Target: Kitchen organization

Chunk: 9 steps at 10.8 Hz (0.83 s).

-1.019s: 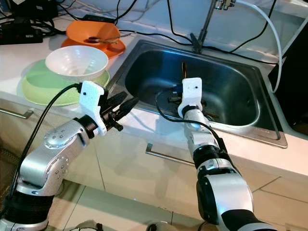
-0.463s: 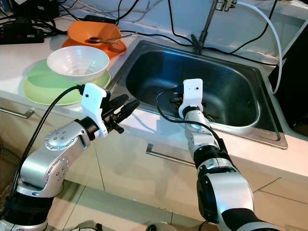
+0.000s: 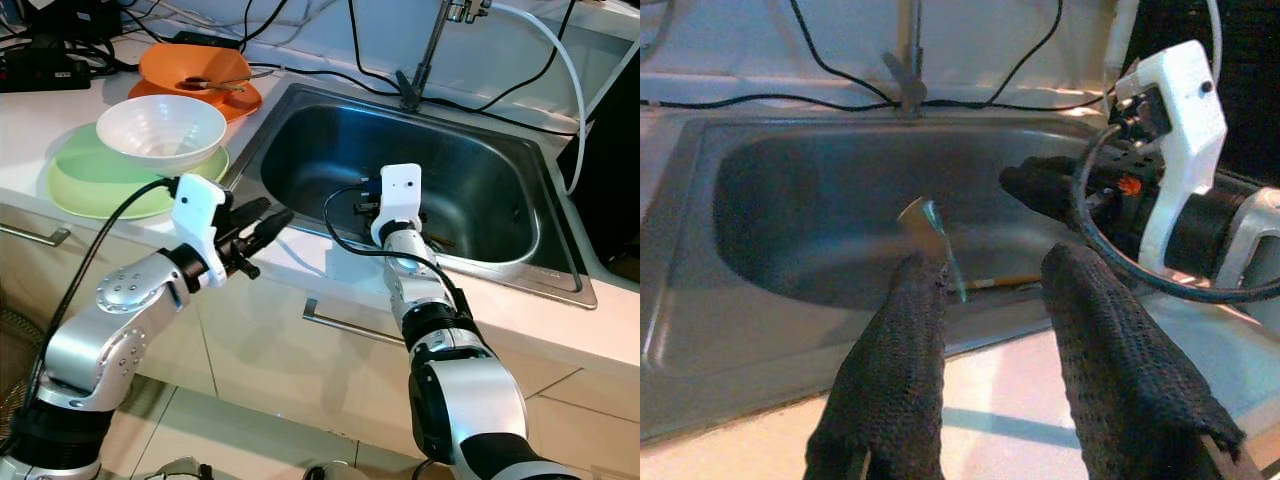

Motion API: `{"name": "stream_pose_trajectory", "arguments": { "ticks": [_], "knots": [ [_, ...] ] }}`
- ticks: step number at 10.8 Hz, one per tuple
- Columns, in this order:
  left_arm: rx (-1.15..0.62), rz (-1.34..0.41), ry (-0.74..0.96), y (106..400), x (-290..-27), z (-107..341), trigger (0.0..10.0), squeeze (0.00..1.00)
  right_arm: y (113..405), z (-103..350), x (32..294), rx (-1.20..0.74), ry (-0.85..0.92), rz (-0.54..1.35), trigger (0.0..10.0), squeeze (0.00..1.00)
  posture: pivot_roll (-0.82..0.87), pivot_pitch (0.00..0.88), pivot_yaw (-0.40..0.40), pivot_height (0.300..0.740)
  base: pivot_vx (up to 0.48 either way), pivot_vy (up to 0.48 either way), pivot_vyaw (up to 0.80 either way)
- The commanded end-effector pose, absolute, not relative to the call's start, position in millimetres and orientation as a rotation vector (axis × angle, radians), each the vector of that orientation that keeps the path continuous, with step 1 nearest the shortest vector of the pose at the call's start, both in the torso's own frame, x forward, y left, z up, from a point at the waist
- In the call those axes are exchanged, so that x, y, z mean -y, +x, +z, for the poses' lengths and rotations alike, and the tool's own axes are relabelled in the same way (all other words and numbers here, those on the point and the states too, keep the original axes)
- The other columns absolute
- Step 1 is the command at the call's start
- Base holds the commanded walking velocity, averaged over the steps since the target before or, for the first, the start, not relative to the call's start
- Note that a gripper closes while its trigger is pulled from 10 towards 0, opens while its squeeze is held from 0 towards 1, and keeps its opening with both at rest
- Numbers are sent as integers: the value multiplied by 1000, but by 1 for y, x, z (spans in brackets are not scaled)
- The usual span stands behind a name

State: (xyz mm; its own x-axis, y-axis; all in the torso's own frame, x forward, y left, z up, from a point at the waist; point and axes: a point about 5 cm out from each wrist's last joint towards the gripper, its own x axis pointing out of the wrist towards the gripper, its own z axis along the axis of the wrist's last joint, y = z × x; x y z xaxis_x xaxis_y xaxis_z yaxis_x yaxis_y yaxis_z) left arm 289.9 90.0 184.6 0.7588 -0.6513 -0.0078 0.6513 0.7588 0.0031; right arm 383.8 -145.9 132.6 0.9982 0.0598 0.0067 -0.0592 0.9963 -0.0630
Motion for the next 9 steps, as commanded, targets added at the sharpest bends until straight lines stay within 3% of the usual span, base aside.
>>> {"name": "stream_pose_trajectory", "arguments": {
  "ticks": [1,6,9],
  "knots": [
    [-6,-729,10,289,-85,184,10000,0,385,138,151,32,-69,47,10000,0,40,41,-127,719,0,0,0],
    [44,-691,33,292,-82,185,10000,0,383,162,147,197,-59,72,10000,0,18,12,-138,719,0,0,0],
    [128,-577,72,304,-86,190,10000,0,363,188,147,345,-35,75,10000,0,-19,0,-138,719,0,0,0]
  ]
}}
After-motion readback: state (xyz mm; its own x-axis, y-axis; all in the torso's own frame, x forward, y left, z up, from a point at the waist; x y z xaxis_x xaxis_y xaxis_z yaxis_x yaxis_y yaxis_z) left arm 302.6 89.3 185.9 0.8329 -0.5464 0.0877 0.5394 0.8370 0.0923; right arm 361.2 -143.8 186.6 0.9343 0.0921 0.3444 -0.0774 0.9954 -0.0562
